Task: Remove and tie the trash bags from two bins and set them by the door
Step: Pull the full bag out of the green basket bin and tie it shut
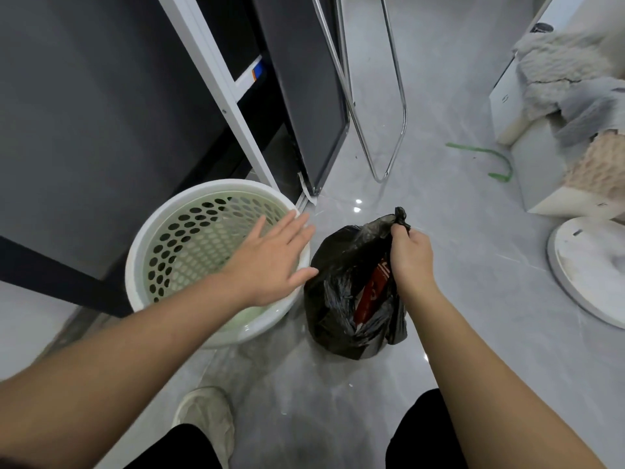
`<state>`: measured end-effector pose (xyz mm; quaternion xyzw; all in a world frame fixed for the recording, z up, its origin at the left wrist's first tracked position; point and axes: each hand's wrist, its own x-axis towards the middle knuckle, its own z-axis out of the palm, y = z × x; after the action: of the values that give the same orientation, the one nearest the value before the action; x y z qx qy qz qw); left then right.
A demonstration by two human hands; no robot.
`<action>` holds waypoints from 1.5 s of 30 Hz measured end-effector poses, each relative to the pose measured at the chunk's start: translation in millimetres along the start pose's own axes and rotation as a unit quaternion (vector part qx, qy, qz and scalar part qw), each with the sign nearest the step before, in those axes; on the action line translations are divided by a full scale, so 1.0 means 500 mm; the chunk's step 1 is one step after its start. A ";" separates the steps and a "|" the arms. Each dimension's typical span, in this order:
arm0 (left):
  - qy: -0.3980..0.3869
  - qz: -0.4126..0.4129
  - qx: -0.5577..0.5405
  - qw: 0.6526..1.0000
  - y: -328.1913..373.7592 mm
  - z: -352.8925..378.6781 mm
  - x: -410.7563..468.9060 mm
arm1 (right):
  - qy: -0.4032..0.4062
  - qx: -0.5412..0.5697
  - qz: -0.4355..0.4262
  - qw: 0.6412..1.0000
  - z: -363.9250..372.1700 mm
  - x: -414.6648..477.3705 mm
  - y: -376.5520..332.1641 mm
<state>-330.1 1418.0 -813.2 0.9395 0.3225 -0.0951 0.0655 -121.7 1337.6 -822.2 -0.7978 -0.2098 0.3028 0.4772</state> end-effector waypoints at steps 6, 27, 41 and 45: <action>0.015 0.013 0.056 0.998 -0.001 0.055 -0.002 | 0.006 -0.039 -0.010 0.999 -0.012 0.005 0.011; -0.002 -0.182 -0.569 0.802 0.209 0.033 0.060 | -0.023 -0.046 -0.017 0.999 -0.063 0.012 0.026; 0.030 -0.124 -0.535 0.835 0.124 -0.091 0.115 | -0.314 -0.235 -0.114 0.913 -0.068 -0.044 0.003; -0.039 -0.093 -0.554 0.827 0.134 -0.101 0.115 | -0.240 -0.304 -0.157 0.909 -0.049 -0.048 0.006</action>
<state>-237.5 1409.0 -772.5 0.7067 0.4040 0.0570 0.5781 -122.3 1305.7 -809.2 -0.7640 -0.5226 0.3281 0.1886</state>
